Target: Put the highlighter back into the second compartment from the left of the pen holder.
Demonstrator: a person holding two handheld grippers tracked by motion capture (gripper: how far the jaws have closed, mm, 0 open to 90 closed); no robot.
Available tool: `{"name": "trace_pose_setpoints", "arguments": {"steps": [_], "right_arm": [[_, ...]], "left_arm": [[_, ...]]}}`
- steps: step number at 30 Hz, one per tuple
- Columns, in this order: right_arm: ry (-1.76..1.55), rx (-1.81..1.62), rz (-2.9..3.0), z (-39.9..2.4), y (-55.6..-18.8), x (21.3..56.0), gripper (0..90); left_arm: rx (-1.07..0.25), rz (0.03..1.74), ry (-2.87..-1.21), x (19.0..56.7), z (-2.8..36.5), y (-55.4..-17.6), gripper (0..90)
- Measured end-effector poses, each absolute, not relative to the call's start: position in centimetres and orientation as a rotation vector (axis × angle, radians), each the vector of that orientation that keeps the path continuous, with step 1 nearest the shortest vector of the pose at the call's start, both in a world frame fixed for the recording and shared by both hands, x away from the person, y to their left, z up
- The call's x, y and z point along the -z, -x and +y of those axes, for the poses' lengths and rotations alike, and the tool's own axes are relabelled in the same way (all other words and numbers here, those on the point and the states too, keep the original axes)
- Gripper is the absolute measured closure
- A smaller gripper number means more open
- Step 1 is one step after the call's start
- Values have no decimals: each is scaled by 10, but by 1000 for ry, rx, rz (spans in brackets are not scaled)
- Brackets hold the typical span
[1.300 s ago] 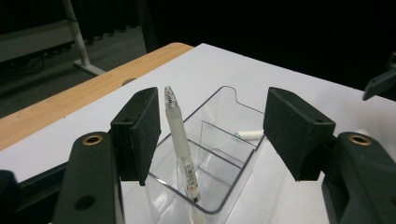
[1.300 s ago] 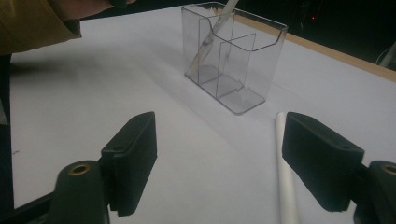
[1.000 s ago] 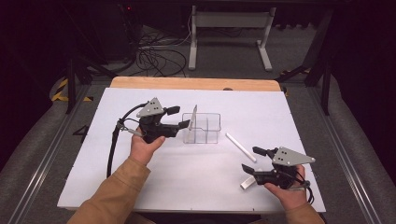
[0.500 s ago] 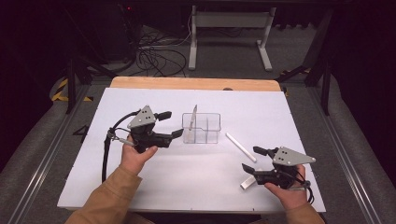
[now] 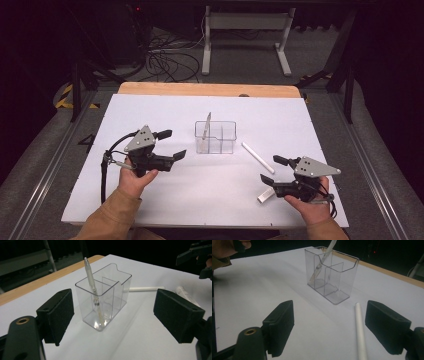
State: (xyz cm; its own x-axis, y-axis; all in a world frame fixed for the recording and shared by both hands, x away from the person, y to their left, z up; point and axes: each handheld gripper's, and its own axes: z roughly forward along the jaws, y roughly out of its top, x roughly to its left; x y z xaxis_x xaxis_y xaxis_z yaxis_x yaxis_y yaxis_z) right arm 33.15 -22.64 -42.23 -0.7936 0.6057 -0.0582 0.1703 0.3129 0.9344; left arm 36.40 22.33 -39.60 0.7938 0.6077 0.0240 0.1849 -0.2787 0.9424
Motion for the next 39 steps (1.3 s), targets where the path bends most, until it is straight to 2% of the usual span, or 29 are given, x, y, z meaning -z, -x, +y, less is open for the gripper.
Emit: {"name": "trace_pose_setpoints", "arguments": {"steps": [14,39], "right_arm": [[-720,-1466,2161,-225,-334,420,254],[-765,-1360,2189,-212,-347,410,249]], "left_arm": [[-478,653,-1842,409,244,-349,146],[-487,665,-1851,415,252,-336,142]]}}
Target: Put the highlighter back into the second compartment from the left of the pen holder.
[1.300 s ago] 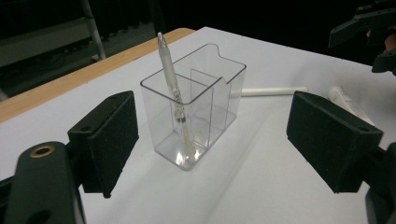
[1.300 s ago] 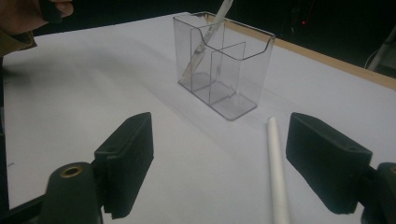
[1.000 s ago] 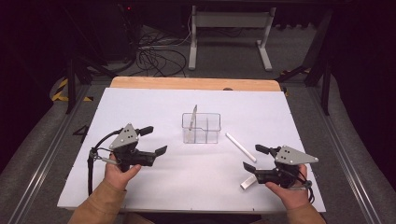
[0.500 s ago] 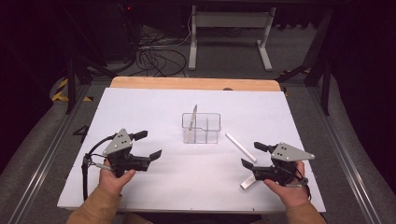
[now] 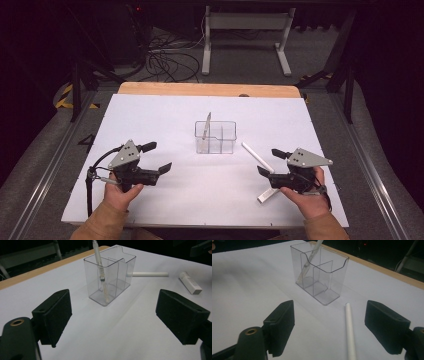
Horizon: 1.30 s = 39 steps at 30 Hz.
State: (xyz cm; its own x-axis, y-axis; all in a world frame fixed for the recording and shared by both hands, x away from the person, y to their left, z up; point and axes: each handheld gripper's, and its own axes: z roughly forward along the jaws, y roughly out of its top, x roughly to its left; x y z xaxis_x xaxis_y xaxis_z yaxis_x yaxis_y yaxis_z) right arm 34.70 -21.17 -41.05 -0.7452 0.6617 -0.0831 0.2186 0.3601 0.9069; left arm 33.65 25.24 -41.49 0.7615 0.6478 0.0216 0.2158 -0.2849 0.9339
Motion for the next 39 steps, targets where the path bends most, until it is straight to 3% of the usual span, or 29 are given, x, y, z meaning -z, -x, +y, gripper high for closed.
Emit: {"name": "trace_pose_setpoints", "arguments": {"steps": [39], "right_arm": [[-797,-1287,2238,-200,-395,397,256]], "left_arm": [[-521,689,-1863,420,260,-334,146]]}}
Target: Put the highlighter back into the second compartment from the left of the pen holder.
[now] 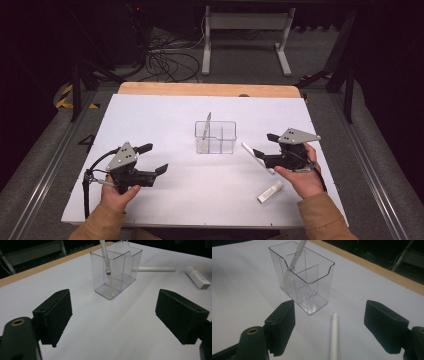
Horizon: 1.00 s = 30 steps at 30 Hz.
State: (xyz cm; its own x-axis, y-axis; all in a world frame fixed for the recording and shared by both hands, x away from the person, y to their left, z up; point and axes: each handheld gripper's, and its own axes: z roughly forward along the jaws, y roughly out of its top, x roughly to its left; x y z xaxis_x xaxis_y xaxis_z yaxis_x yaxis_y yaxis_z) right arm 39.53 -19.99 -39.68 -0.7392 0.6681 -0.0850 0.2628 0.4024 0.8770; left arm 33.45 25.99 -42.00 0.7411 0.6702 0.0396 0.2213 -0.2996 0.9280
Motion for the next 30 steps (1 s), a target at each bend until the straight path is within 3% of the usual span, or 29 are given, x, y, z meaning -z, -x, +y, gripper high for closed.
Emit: {"name": "trace_pose_setpoints", "arguments": {"steps": [11,16,30], "right_arm": [[-826,-1214,2296,-196,-403,396,309],[-819,-1095,2369,-191,-411,391,383],[-938,-939,2480,-180,-434,393,381]], "left_arm": [[-521,690,-1866,420,260,-335,149],[-521,689,-1866,421,260,-335,148],[-526,692,-1861,421,260,-334,150]]}}
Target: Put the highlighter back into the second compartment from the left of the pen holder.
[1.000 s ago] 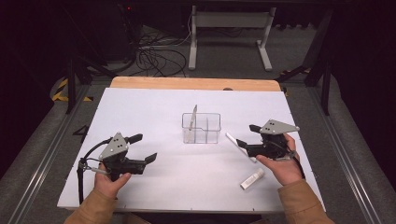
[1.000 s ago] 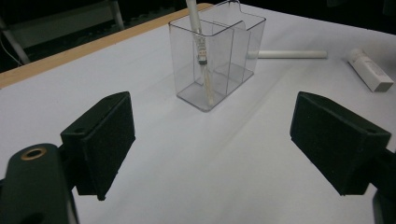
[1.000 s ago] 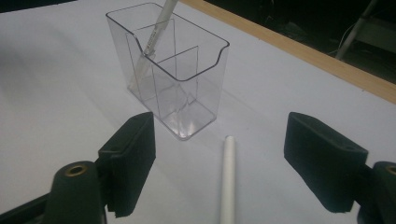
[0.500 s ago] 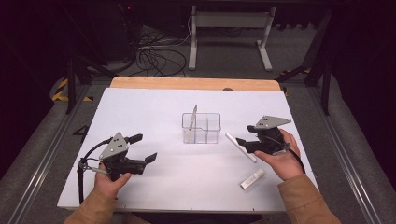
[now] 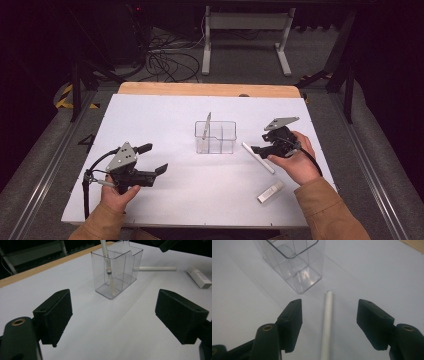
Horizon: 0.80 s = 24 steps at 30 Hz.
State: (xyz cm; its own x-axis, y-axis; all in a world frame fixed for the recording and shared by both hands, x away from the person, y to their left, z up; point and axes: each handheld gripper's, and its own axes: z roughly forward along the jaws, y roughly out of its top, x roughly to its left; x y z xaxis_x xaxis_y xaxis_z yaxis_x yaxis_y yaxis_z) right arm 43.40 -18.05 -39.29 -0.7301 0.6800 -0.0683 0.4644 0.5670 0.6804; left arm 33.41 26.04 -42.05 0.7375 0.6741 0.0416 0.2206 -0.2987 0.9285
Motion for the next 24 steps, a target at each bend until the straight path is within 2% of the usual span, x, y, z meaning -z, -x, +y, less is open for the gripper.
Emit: {"name": "trace_pose_setpoints", "arguments": {"steps": [11,24], "right_arm": [[-1033,-890,2548,-176,-442,398,397],[-993,-730,2582,-171,-450,404,415]], "left_arm": [[-525,691,-1863,421,260,-334,149],[-532,695,-1869,421,260,-334,151]]}}
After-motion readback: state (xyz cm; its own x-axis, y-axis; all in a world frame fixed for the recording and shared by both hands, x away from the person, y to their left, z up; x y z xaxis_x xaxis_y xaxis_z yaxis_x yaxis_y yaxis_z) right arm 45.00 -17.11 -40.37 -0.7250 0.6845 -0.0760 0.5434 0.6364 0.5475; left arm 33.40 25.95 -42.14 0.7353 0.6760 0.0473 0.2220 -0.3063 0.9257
